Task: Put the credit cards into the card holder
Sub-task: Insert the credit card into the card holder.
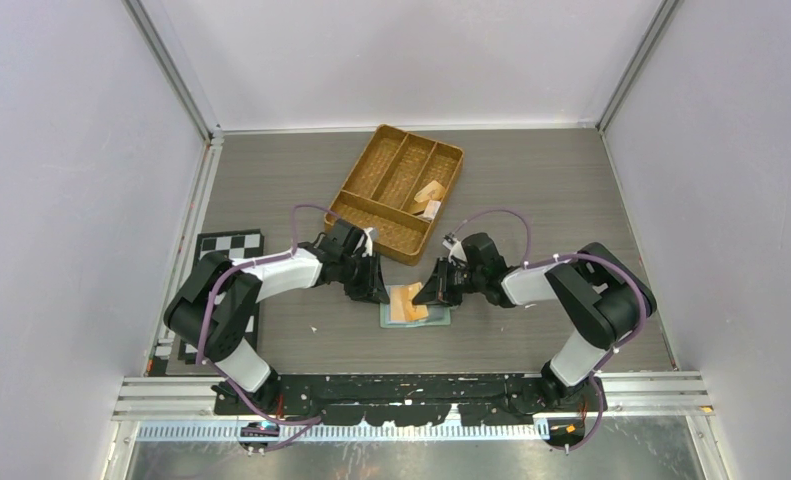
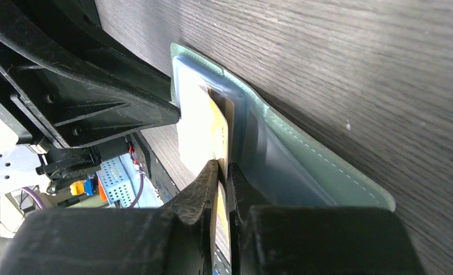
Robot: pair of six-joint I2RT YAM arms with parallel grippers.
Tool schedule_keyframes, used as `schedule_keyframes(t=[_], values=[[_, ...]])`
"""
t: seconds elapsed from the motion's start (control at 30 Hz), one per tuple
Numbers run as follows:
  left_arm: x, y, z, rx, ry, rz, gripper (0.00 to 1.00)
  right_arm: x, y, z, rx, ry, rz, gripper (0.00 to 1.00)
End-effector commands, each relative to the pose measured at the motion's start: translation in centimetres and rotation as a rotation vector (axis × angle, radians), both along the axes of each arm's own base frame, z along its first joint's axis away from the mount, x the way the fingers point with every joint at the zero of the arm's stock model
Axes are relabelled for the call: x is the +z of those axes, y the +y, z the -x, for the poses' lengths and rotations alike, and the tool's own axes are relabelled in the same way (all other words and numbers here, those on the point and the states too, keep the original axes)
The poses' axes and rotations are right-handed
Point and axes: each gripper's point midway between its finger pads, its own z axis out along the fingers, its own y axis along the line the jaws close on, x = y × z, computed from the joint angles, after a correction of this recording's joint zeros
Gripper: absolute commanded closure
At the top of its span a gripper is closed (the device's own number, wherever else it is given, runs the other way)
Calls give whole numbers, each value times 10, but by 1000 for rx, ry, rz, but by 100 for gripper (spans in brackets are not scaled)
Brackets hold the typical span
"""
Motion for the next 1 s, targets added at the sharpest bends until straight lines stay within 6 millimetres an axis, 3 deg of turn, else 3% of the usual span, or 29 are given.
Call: schedule_keyframes(t=[0.0,0.4,0.97], values=[[-15,7,6,-21,7,-48,73,-23,-8,2,-78,10,76,87],[-15,8,9,-19,10,-41,74,-28,-4,0,-136,3,50,77],[3,9,6,-9,-38,-28,65,0,-30,-5,-108,-99,283,56]])
